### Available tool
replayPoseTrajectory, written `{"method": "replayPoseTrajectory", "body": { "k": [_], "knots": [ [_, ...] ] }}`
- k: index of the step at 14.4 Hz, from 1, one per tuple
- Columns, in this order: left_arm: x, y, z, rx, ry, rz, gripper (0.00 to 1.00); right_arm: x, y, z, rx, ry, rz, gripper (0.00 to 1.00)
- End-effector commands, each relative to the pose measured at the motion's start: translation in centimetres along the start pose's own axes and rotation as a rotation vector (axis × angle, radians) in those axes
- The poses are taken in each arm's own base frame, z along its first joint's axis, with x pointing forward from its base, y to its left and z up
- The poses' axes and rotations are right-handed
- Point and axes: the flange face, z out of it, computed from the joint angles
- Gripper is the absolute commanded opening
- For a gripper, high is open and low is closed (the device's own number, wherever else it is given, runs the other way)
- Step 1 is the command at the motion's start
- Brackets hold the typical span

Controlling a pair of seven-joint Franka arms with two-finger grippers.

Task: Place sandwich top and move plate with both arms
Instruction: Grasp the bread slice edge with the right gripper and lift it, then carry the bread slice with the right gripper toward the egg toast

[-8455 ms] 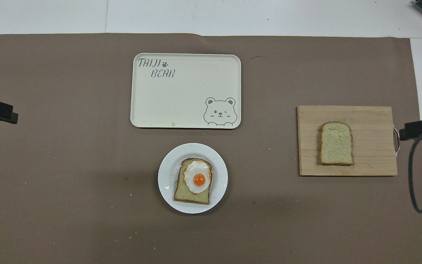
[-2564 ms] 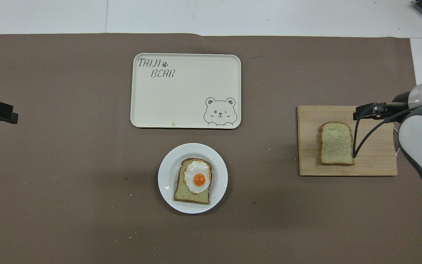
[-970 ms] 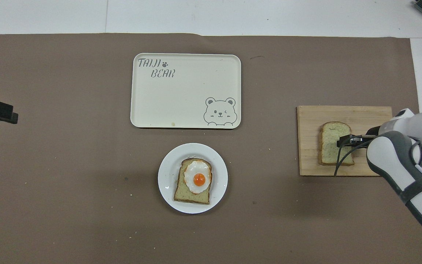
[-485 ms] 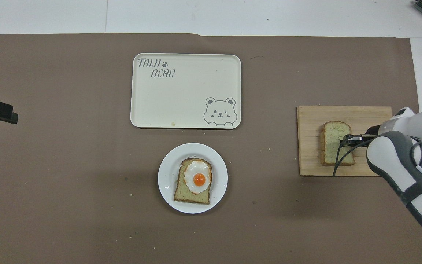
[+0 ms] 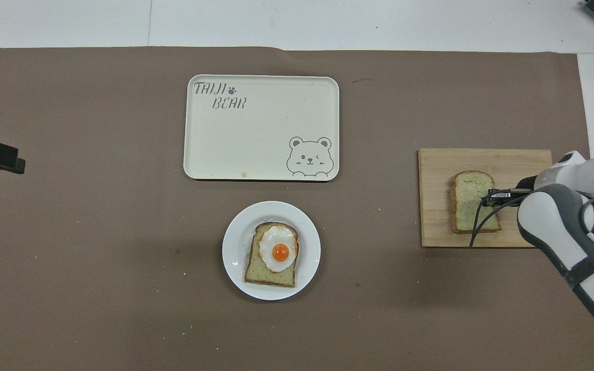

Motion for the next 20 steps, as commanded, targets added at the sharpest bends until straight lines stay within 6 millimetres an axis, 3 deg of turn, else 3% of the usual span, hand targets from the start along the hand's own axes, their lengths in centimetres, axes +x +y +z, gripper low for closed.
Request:
{"method": "replayPoseTrajectory", "body": {
  "k": [1, 7, 13, 20],
  "knots": [
    [-0.4, -0.3, -0.4, 0.006, -0.008, -0.001, 1.00, 0.3, 0.7, -0.3, 0.009, 0.006, 0.010, 0.00],
    [-0.5, -0.1, -0.4, 0.006, -0.009, 0.002, 1.00, 0.9, -0.8, -3.9, 0.020, 0.013, -0.018, 0.00],
    [-0.4, -0.1, -0.4, 0.006, -0.008, 0.002, 1.00, 2.2, -3.0, -9.3, 0.047, -0.015, -0.071, 0.00],
    [-0.5, -0.3, -0.4, 0.006, -0.009, -0.001, 1.00, 1.7, -4.9, -16.4, 0.068, -0.034, -0.104, 0.00]
  ]
}}
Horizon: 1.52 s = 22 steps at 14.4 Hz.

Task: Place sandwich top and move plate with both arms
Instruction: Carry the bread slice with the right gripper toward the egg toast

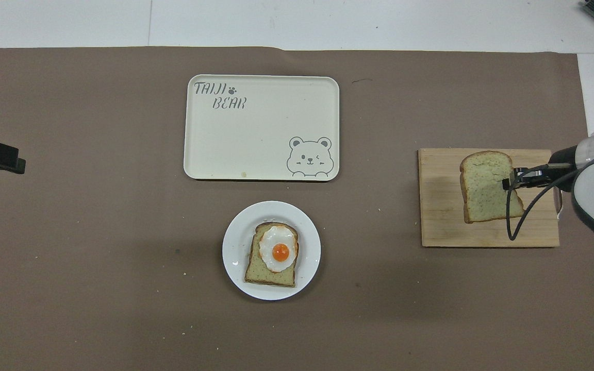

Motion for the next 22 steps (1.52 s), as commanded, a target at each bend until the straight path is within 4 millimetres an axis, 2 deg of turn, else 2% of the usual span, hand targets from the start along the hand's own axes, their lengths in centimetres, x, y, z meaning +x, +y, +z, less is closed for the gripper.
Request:
{"method": "replayPoseTrajectory", "body": {
  "k": [1, 4, 6, 7, 8, 11, 16, 19, 22],
  "knots": [
    [-0.4, -0.1, -0.4, 0.006, -0.008, 0.002, 1.00, -0.9, -1.0, -2.7, 0.018, -0.003, -0.016, 0.00],
    [-0.4, -0.3, -0.4, 0.006, -0.008, -0.001, 1.00, -2.5, -2.7, -5.2, 0.020, -0.007, -0.006, 0.00],
    [-0.4, -0.1, -0.4, 0.006, -0.008, 0.002, 1.00, -3.0, -4.3, -6.0, 0.016, -0.005, 0.003, 0.00],
    [-0.4, -0.3, -0.4, 0.006, -0.008, -0.001, 1.00, -3.1, -5.0, -5.6, 0.018, -0.016, 0.020, 0.00],
    [-0.4, -0.3, -0.4, 0.006, -0.008, -0.001, 1.00, -3.0, -7.1, -5.3, 0.014, -0.024, 0.025, 0.00],
    [-0.5, -0.3, -0.4, 0.006, -0.009, -0.001, 1.00, -3.1, -13.4, -3.6, 0.003, -0.047, 0.094, 0.00],
    [-0.4, -0.3, -0.4, 0.006, -0.008, -0.001, 1.00, -3.1, -21.3, 1.3, -0.009, -0.059, 0.149, 0.00],
    [-0.5, -0.3, -0.4, 0.006, -0.009, -0.001, 1.00, -3.2, -25.2, 4.0, 0.044, -0.094, 0.184, 0.00],
    [-0.4, -0.3, -0.4, 0.006, -0.008, -0.001, 1.00, -3.6, -27.7, 5.6, 0.061, -0.091, 0.177, 0.00]
  ]
}}
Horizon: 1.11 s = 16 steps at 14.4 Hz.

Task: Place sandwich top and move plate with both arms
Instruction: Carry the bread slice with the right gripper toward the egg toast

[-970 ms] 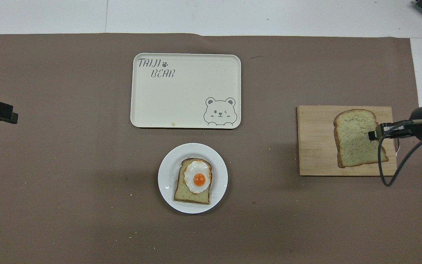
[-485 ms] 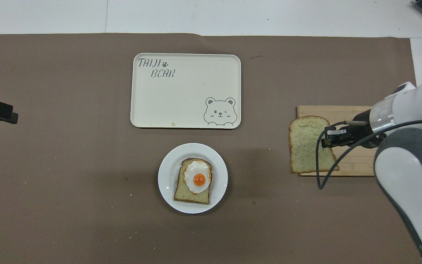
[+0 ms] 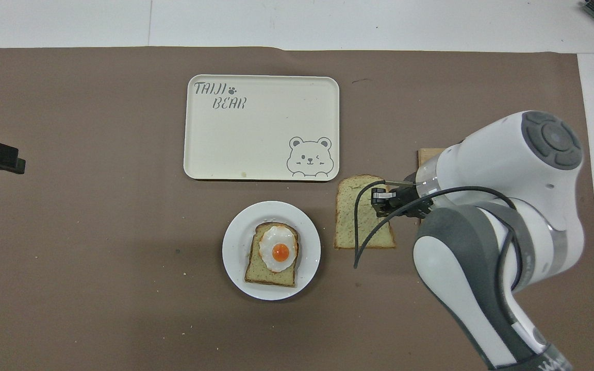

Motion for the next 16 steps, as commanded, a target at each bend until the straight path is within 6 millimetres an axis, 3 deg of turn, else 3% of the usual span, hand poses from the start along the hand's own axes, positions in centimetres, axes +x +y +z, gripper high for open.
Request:
{"method": "replayPoseTrajectory", "body": {
  "k": [1, 6, 8, 10, 16],
  "knots": [
    [-0.4, -0.1, -0.4, 0.006, -0.008, 0.003, 1.00, -0.6, -1.8, 1.5, 0.058, -0.020, 0.014, 0.00],
    [-0.4, -0.3, -0.4, 0.006, -0.008, -0.001, 1.00, -1.8, -7.1, 6.0, 0.100, -0.031, -0.024, 0.00],
    [-0.4, -0.3, -0.4, 0.006, -0.008, -0.001, 1.00, -2.1, -8.2, 7.4, 0.097, -0.031, -0.030, 0.00],
    [-0.4, -0.3, -0.4, 0.006, -0.008, -0.001, 1.00, -3.0, -10.6, 9.9, 0.103, -0.029, -0.057, 0.00],
    [-0.4, -0.3, -0.4, 0.006, -0.008, -0.001, 1.00, -3.8, -13.1, 16.8, 0.087, -0.014, -0.080, 0.00]
  ]
}}
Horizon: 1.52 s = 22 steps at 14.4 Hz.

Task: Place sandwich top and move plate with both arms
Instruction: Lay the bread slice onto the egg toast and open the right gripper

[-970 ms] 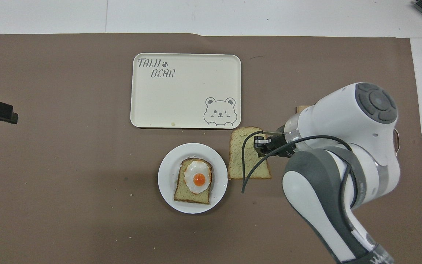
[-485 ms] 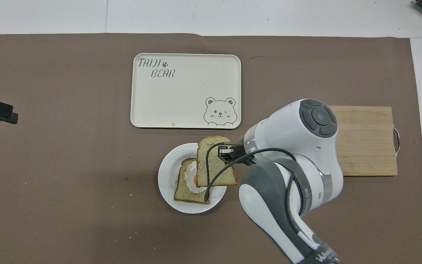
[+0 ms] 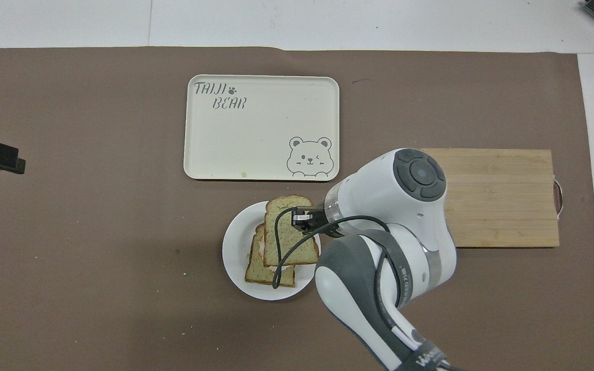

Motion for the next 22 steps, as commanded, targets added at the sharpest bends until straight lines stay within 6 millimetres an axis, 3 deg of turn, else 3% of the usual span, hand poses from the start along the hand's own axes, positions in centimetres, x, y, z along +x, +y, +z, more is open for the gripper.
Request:
{"method": "replayPoseTrajectory", "body": {
  "k": [1, 4, 9, 10, 11, 15, 19, 22],
  "knots": [
    [-0.4, -0.3, -0.4, 0.006, -0.008, -0.001, 1.00, -0.2, -0.2, 2.1, 0.012, -0.002, 0.031, 0.00],
    [-0.4, -0.1, -0.4, 0.006, -0.008, 0.003, 1.00, -1.0, 0.4, 3.1, -0.003, -0.022, 0.032, 0.00],
    [-0.4, -0.3, -0.4, 0.006, -0.008, -0.001, 1.00, -0.8, 0.9, 3.1, -0.001, -0.027, 0.101, 0.00],
    [-0.4, -0.1, -0.4, 0.006, -0.008, 0.003, 1.00, -0.4, 1.0, 2.9, 0.003, -0.024, 0.104, 0.23],
    [-0.5, -0.1, -0.4, 0.006, -0.009, 0.003, 1.00, 0.0, 0.7, 2.4, 0.005, -0.017, 0.087, 0.99],
    [-0.5, -0.1, -0.4, 0.006, -0.009, 0.003, 1.00, 1.7, 0.7, -0.8, 0.032, 0.042, 0.086, 1.00],
    [-0.4, -0.1, -0.4, 0.006, -0.008, 0.003, 1.00, 2.4, 2.3, -4.6, -0.032, 0.109, 0.041, 1.00],
    [-0.5, -0.3, -0.4, 0.006, -0.009, 0.000, 1.00, 2.8, 4.6, -8.1, -0.089, 0.131, 0.035, 1.00]
  ]
}}
